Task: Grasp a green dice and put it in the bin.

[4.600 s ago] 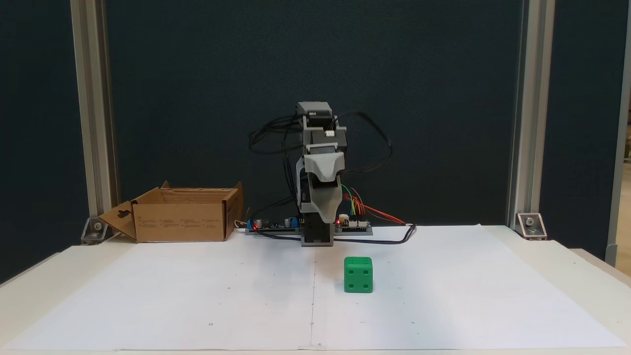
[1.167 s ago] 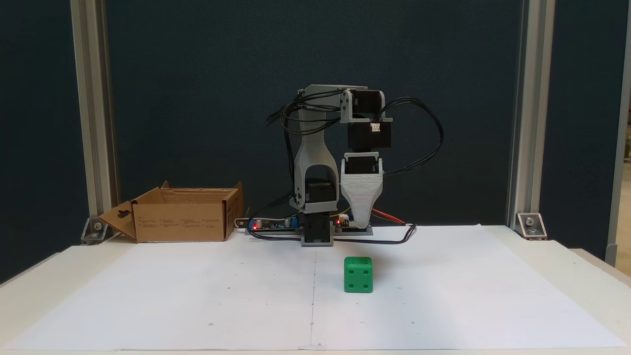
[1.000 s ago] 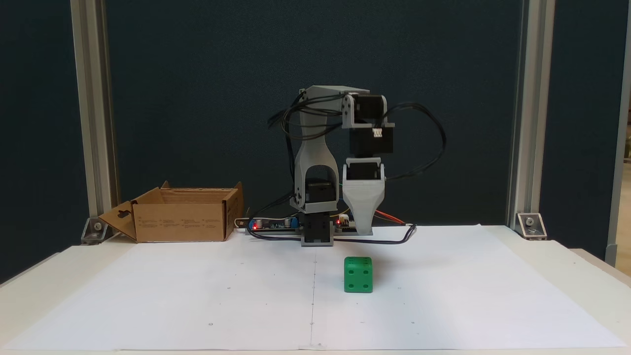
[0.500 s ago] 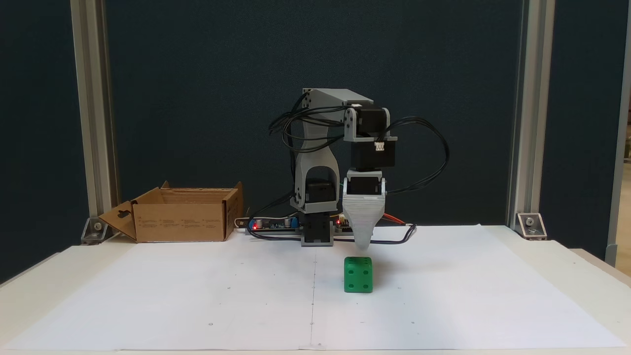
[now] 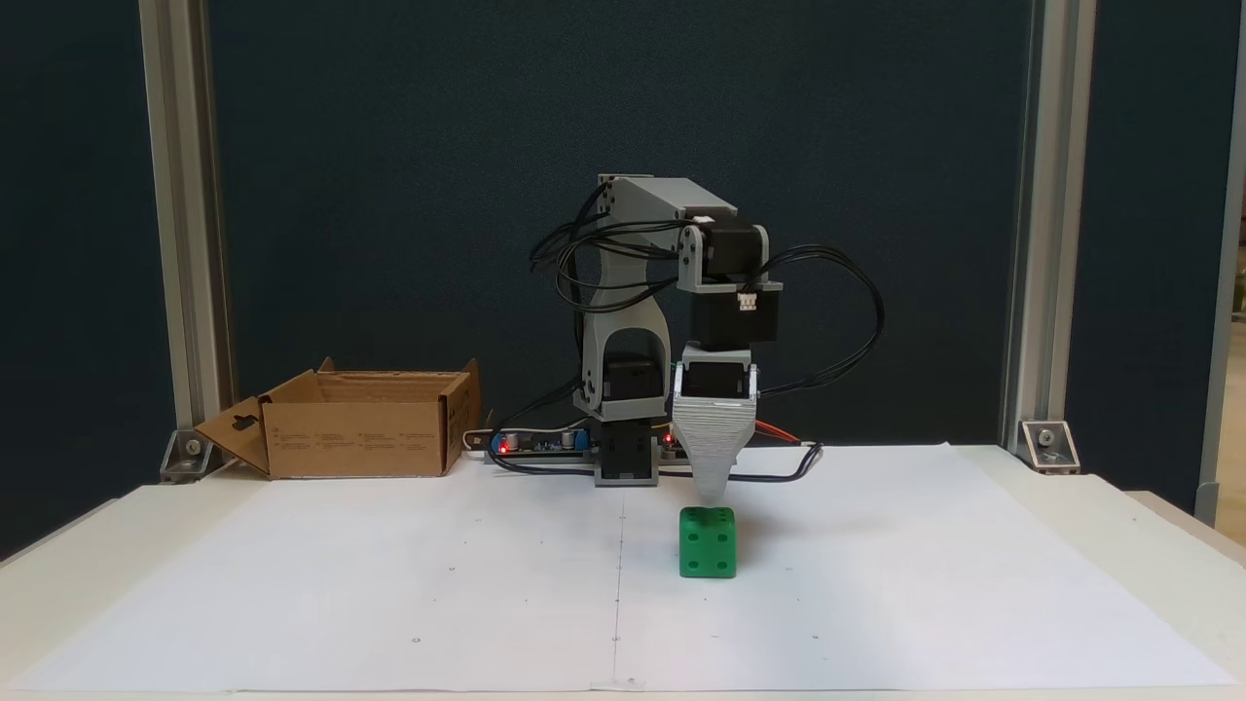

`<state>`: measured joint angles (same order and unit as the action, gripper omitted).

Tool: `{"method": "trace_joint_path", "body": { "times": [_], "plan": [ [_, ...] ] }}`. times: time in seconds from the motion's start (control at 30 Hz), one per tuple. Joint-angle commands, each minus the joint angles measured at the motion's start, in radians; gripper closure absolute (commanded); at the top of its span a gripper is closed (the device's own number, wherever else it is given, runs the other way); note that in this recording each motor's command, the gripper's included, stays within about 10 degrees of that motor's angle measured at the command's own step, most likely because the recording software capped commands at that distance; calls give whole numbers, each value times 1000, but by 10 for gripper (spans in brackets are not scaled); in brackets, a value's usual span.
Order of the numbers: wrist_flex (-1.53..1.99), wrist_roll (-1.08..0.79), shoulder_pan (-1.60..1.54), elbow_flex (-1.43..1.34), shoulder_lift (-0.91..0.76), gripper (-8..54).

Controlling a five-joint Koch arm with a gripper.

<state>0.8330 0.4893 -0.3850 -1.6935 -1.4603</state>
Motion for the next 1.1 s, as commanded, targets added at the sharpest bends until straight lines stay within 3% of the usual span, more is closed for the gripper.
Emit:
{"method": "trace_joint_path", "body": {
  "times": [0.0, 1.07],
  "plan": [
    [-8, 9, 8, 12, -3, 25],
    [-91, -28, 23, -14, 107, 25]
  ]
}}
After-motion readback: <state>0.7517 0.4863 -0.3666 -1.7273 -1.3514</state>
